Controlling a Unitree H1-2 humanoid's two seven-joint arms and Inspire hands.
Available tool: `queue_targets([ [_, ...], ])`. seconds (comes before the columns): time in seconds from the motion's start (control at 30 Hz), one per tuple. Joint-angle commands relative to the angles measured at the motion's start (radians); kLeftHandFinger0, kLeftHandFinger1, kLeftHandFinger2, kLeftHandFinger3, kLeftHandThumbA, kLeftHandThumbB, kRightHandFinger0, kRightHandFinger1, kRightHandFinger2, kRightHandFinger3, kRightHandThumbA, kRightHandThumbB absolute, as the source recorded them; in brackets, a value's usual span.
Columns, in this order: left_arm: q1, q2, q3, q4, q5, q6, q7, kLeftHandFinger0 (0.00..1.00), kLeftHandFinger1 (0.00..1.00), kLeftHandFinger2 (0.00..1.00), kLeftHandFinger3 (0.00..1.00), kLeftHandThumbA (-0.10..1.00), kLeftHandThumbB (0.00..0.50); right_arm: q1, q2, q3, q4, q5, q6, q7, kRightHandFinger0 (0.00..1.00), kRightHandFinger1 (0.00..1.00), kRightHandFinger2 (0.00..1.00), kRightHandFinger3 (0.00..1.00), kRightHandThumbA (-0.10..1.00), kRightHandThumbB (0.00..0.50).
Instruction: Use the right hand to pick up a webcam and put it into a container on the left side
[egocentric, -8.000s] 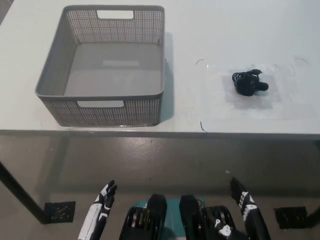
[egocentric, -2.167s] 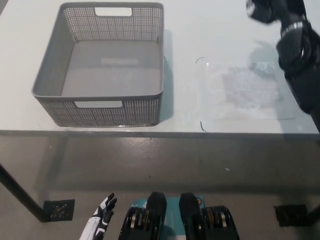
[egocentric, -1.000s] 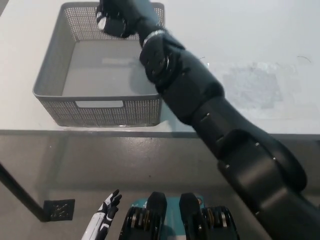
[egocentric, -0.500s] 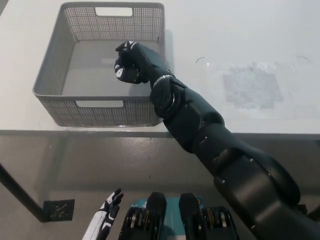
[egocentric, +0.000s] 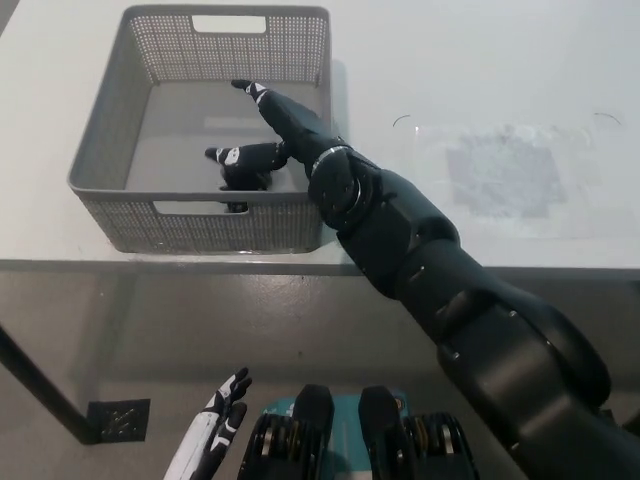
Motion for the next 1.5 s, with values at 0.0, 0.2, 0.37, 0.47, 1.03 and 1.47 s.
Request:
queue_targets([
  [0.0,-0.017,0.021,-0.005,-0.013,0.011,-0.037,0.024,1.00,1.00,1.00,1.00,1.00,0.500,-0.058,-0.033,-0.014,-0.027,0.037,-0.039,0.039,1.00,1.00,1.00,1.00,1.00,0.402],
  [0.2,-0.011,0.017,-0.002,-0.019,-0.002,-0.037,0.007,1.00,1.00,1.00,1.00,1.00,0.500,-0.082,-0.061,-0.078,-0.088,0.102,-0.100,0.048,1.00,1.00,1.00,1.00,1.00,0.434],
  [0.37,-0.018,0.023,-0.006,-0.018,0.007,-0.037,0.007,1.00,1.00,1.00,1.00,1.00,0.495,-0.110,-0.100,-0.163,-0.267,0.174,-0.104,0.096,1.00,1.00,1.00,1.00,1.00,0.418],
  [0.47,-0.023,0.018,-0.002,-0.010,-0.010,-0.037,0.003,1.00,1.00,1.00,1.00,1.00,0.500,-0.125,-0.122,-0.202,-0.402,0.210,-0.063,0.115,1.00,1.00,1.00,1.00,1.00,0.419],
  [1.03,-0.027,0.022,0.001,-0.035,-0.014,-0.037,-0.017,1.00,1.00,1.00,1.00,1.00,0.496,0.246,-0.254,-0.314,-1.333,0.381,0.173,0.231,1.00,1.00,1.00,1.00,1.00,0.368],
  [1.47,-0.023,0.023,0.028,-0.067,-0.049,-0.037,-0.004,1.00,1.00,1.00,1.00,1.00,0.482,0.885,-0.318,-0.311,-1.734,0.517,0.142,0.264,1.00,1.00,1.00,1.00,1.00,0.309],
])
